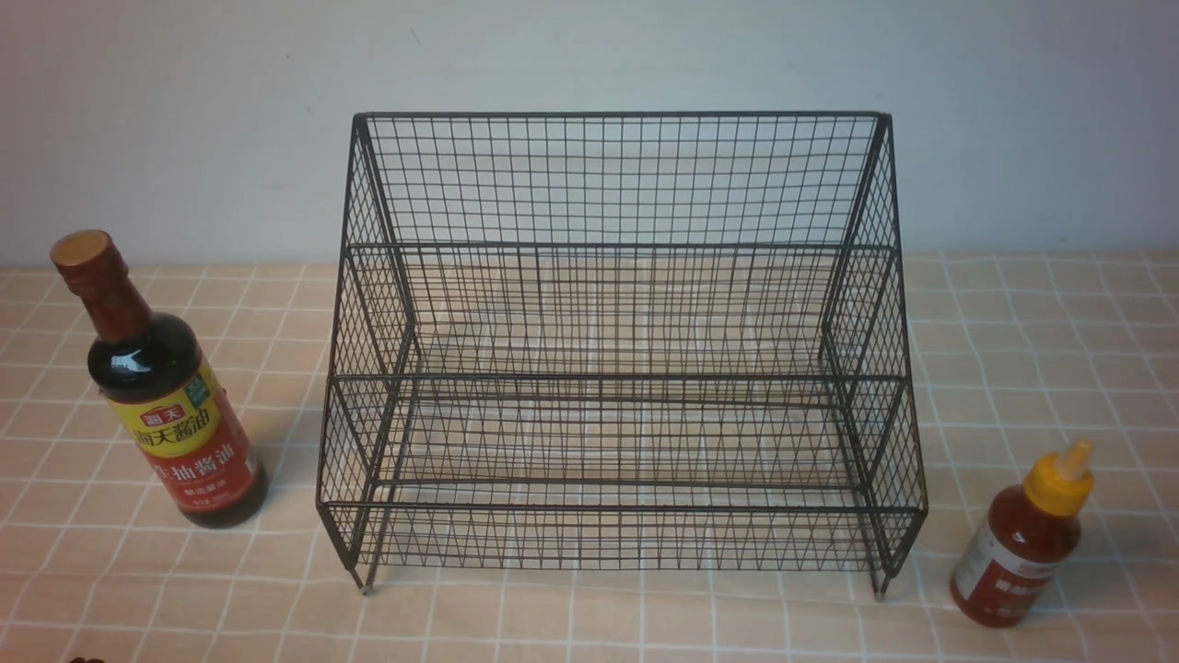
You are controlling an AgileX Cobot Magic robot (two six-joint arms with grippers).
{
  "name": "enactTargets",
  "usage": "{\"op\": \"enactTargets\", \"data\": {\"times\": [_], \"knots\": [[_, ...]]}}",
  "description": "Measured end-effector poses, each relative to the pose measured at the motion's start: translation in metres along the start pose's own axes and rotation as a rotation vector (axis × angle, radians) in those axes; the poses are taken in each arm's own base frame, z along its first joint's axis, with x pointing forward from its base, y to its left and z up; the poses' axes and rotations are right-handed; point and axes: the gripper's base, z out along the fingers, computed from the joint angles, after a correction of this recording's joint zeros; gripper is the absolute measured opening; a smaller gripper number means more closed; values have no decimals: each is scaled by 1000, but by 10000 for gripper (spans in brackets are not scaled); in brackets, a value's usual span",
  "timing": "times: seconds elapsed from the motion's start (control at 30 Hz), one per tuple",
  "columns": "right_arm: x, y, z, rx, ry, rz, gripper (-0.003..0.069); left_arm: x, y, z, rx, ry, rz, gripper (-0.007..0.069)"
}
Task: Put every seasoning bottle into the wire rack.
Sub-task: Use the right arm to grab the condiment bottle closest to it
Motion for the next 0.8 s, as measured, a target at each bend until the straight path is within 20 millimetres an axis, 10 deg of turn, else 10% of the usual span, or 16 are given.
{"op": "enactTargets", "data": {"times": [0.3,0.5,0.8], "knots": [[-24,10,4,-32,-69,-6,10,0,0,0,0,0,0,-7],[-49,23,43,7,136,-89,155,0,0,0,0,0,0,-7],[-13,17,93,65,444,-111,343,0,0,0,0,0,0,-7]]}}
